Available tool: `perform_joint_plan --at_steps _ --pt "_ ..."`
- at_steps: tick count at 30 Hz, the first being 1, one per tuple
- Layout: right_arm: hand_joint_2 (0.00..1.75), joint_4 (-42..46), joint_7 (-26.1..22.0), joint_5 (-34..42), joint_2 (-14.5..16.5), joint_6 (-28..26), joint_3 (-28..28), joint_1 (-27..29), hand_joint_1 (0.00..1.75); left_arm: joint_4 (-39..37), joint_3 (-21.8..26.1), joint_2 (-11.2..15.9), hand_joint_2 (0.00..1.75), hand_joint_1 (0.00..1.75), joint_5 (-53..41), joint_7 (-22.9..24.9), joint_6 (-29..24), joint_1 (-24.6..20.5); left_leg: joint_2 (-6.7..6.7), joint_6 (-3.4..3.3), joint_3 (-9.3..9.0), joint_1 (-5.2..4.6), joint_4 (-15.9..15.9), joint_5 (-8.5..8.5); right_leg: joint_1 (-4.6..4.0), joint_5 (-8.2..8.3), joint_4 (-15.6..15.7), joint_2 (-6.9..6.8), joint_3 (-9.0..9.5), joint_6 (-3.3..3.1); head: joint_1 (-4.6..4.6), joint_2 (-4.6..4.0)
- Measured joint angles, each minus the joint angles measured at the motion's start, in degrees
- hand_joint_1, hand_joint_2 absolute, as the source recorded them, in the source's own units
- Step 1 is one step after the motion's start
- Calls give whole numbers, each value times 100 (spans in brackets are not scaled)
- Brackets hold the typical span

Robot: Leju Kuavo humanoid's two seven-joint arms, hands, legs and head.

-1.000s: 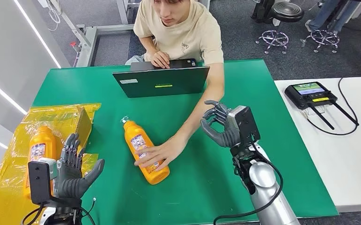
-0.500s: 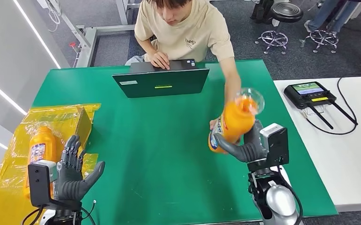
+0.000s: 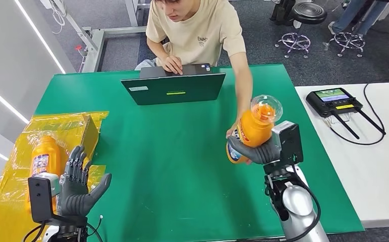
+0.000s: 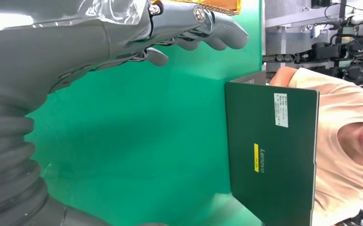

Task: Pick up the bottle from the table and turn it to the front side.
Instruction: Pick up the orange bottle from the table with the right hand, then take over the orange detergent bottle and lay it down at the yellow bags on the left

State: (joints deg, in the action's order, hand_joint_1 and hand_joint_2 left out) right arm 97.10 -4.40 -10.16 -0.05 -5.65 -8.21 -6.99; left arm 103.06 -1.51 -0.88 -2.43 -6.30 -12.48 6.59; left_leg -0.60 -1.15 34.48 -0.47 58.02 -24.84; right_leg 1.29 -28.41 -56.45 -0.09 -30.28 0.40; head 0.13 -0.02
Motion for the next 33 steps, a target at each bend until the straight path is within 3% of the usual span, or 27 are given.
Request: perform_joint_plan --at_steps 3,10,17,27,33 --pt "175 -197 36 44 -1 157 -29 -215 175 -17 0 5 175 0 13 -13 -8 -7 0 -2 0 0 0 2 0 1 0 0 1 0 0 0" --pt "175 -632 105 213 -1 474 -250 -785 175 -108 -28 5 175 0 81 -25 16 -111 3 -2 -1 0 1 2 0 4 0 1 0 -1 -1 0" --pt "175 -944 227 409 6 816 -548 -1340 175 -449 -283 14 175 0 224 124 365 -440 2 -2 0 -1 2 4 1 7 -1 0 0 0 -1 0" --pt "175 -1501 557 951 179 1191 -1001 -2456 175 -1767 -1333 -8 175 0 554 227 867 -1347 -2 -6 2 -2 4 9 1 10 -3 -1 1 1 0 0" --pt "175 -1945 669 1362 570 1259 -1418 -2832 175 -2396 -1830 -93 175 0 468 261 929 -1700 1 -6 1 0 3 9 0 9 -4 1 -1 0 -2 0"
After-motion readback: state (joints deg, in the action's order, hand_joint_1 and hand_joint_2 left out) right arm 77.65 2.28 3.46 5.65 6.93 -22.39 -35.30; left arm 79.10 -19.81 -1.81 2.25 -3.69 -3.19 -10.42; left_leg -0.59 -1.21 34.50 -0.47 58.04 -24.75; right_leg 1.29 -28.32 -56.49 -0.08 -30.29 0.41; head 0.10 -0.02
